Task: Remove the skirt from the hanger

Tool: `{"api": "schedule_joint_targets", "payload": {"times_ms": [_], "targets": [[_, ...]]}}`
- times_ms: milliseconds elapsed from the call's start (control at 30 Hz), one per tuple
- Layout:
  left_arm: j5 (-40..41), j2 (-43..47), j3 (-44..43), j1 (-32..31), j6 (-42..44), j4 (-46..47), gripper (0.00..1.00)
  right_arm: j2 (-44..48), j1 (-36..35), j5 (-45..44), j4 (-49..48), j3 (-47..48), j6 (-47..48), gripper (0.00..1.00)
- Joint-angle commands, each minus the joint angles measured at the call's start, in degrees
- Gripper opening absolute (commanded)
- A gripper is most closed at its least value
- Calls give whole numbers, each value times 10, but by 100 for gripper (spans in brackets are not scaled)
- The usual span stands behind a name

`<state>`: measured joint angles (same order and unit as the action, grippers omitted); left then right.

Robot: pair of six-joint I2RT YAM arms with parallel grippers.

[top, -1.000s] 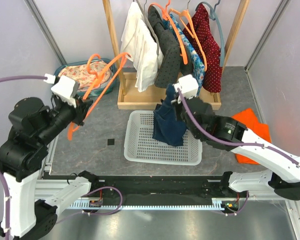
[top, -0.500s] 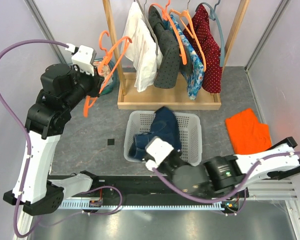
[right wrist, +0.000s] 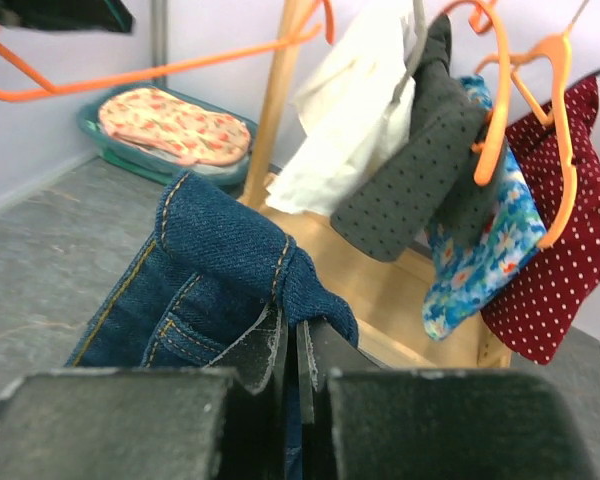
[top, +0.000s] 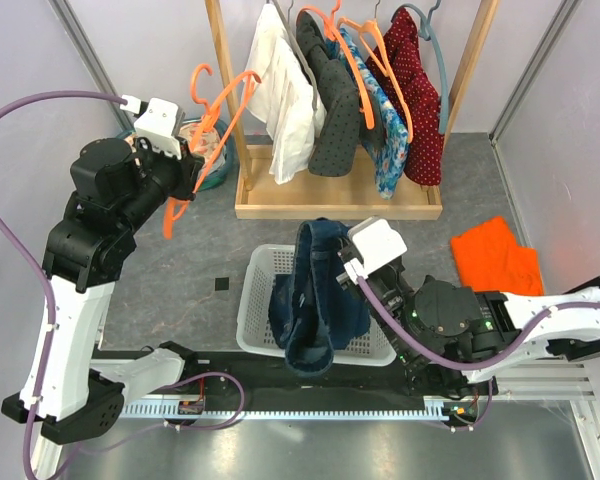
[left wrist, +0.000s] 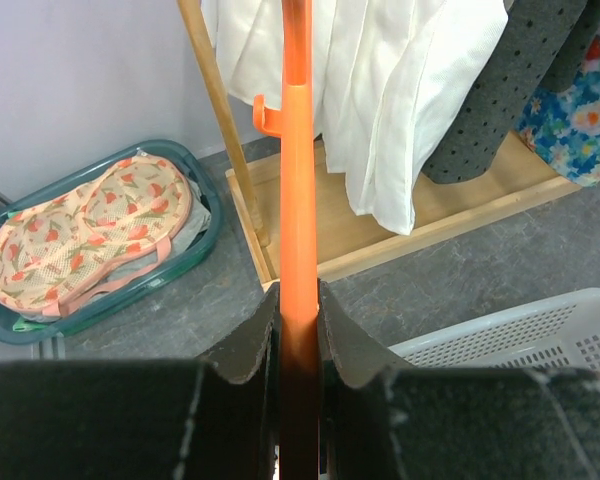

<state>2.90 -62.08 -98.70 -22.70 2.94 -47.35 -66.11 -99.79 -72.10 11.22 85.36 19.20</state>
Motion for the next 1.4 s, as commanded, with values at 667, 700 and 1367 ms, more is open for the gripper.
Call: {"api": "schedule_joint_targets", "payload": {"times_ms": [667,700,1367], "targets": [[-18,12,-8,0,-5,40,2,-43,237,372,149,-238,-421,0],[-19,11,-8,-1,-4,40,2,-44,252,382,145,-249,-433,0],[4,-22,-12,-1,-4,62,2,-287,472,662,32,-360,-559,0]]}}
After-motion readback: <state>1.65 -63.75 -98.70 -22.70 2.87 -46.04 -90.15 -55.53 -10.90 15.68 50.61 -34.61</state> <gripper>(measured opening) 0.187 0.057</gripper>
